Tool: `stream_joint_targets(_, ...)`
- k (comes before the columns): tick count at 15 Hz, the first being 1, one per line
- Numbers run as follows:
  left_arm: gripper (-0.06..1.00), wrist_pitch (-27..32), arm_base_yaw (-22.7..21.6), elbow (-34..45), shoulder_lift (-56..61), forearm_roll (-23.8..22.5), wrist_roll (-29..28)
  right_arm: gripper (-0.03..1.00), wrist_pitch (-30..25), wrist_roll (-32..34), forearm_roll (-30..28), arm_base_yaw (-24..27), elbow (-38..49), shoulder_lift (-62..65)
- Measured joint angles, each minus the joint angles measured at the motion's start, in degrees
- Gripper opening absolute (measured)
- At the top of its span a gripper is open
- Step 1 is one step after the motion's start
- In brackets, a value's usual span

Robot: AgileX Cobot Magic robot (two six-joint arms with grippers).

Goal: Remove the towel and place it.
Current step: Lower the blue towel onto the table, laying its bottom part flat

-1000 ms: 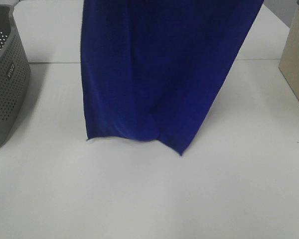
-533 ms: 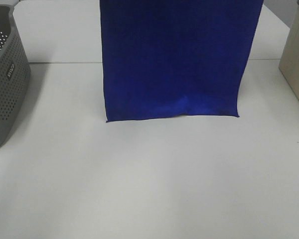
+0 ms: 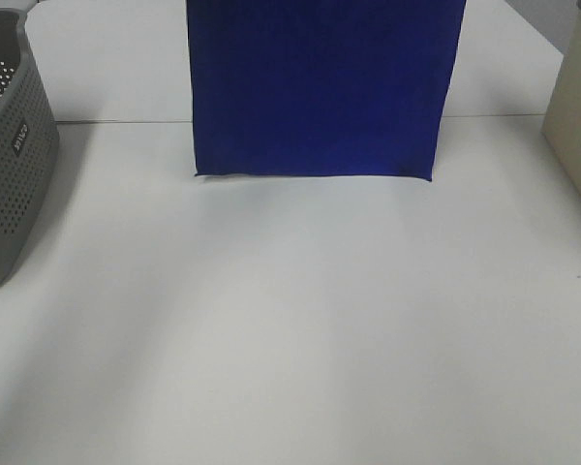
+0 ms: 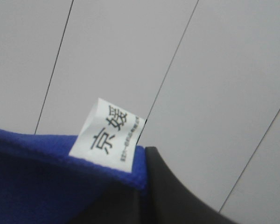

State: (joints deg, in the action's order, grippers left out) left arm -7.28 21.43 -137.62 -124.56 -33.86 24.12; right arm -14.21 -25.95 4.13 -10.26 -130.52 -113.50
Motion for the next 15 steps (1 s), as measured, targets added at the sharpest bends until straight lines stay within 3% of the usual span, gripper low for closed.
stream_joint_targets(1,0.0,-0.8,-1.09,-7.22,-4.41,0.0,-0.06,0.03,2.81,0.0,1.49,1.2,-2.52,-2.75)
stream_joint_targets(3,0.0,-1.72,-1.26,-10.26,-6.47,0.06,-0.06,0.03,3.67,-0.06,2.06,1.66,-2.86,-3.9)
stream_joint_targets(7,0.0,-0.69,-1.26,-11.12,-7.51,0.23,-0.06,0.03,4.24,-0.06,3.09,1.89,-2.98,-4.87)
stream_joint_targets(10,0.0,4.87,-1.2,-11.12,-7.85,1.15,-0.06,0.03,-0.29,-0.06,4.64,1.89,-3.15,-4.81)
stream_joint_targets(11,0.0,9.74,-0.57,-11.12,-7.68,2.01,-0.06,0.03,-5.33,-0.06,5.67,1.89,-3.15,-4.58)
stream_joint_targets(14,0.0,33.29,2.98,-11.12,-5.44,6.13,0.52,0.03,-23.26,-0.06,6.25,2.06,-3.15,-2.29)
stream_joint_targets(15,0.0,51.62,5.04,-11.12,-3.09,10.6,2.92,0.03,-35.12,-0.06,6.53,2.23,-3.15,0.23)
